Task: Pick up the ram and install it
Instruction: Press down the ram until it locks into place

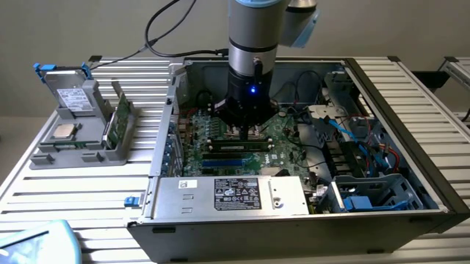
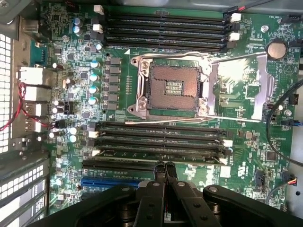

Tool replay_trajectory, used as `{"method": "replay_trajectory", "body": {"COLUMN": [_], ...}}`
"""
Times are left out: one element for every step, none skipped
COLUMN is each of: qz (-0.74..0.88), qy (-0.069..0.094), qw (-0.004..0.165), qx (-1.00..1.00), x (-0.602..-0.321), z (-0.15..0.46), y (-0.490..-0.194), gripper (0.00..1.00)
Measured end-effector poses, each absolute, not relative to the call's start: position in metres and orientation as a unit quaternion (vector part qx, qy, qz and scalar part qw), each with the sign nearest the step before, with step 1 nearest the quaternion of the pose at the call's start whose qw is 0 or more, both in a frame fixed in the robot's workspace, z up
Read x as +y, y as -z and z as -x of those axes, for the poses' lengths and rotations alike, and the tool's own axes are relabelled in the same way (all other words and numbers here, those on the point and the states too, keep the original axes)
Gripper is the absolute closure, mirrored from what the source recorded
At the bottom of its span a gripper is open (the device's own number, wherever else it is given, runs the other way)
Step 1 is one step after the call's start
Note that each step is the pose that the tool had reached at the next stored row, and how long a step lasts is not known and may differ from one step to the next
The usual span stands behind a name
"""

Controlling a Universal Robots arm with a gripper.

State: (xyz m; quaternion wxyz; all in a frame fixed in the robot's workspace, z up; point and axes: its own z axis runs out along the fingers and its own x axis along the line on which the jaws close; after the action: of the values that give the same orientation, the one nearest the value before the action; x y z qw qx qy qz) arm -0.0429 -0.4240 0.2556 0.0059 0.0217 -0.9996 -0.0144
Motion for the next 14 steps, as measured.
{"method": "replay_trajectory", "body": {"qz": [-0.021, -0.021, -0.020, -0.019, -0.018, -0.017, -0.016, -0.015, -0.013, -0.011, -0.010, -0.009, -0.009, -0.009], "qy": [0.014, 0.015, 0.014, 0.014, 0.014, 0.014, 0.014, 0.014, 0.014, 0.014, 0.014, 0.014, 0.014, 0.014], "qw": [0.006, 0.006, 0.006, 0.006, 0.006, 0.006, 0.006, 0.006, 0.006, 0.006, 0.006, 0.006, 0.006, 0.006], "qx": [-1.000, -1.000, -1.000, -1.000, -1.000, -1.000, -1.000, -1.000, -1.000, -1.000, -1.000, -1.000, -1.000, -1.000], "x": [-0.425, -0.426, -0.427, -0.427, -0.428, -0.429, -0.429, -0.430, -0.431, -0.431, -0.432, -0.432, -0.432, -0.432], "z": [0.043, 0.043, 0.043, 0.043, 0.043, 0.043, 0.043, 0.043, 0.043, 0.043, 0.043, 0.043, 0.043, 0.043], "y": [-0.257, -0.259, -0.260, -0.261, -0.262, -0.263, -0.264, -0.265, -0.266, -0.267, -0.268, -0.269, -0.269, -0.269], "gripper": [0.89, 0.89, 0.89, 0.89, 0.89, 0.89, 0.89, 0.89, 0.89, 0.89, 0.89, 0.89, 0.89, 0.89]}}
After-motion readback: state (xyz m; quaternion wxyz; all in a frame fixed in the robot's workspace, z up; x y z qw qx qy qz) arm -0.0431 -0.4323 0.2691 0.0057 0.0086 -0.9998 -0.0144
